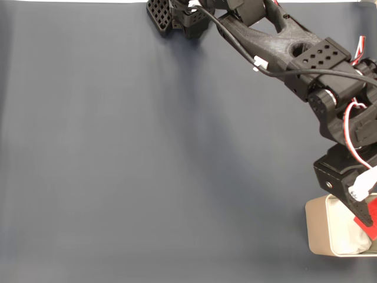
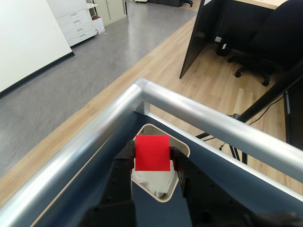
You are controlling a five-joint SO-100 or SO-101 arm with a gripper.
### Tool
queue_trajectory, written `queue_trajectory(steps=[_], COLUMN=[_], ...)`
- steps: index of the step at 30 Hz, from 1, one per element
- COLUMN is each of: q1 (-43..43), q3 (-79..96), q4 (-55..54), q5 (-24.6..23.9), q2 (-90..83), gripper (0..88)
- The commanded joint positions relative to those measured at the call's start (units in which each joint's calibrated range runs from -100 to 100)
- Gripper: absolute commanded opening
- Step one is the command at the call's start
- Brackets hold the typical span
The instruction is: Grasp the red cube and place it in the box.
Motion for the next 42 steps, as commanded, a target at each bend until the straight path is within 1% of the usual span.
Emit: queue_trajectory(steps=[1,6,13,16,24,42], q1=[0.38,0.53,1.02,1.38,1.66,1.95], q3=[-2.42,-2.33,-1.97,-1.33,-1.24,-0.69], q4=[-1.21,-1.21,-1.13,-1.21,-2.03,-3.59], q5=[-0.24,-0.59,-0.83,-0.1,0.24,-0.2], q2=[-2.11,-2.37,-2.8,-3.15,-3.15,-3.58], gripper=[7.3,23.3,33.8,37.4,41.0,40.5])
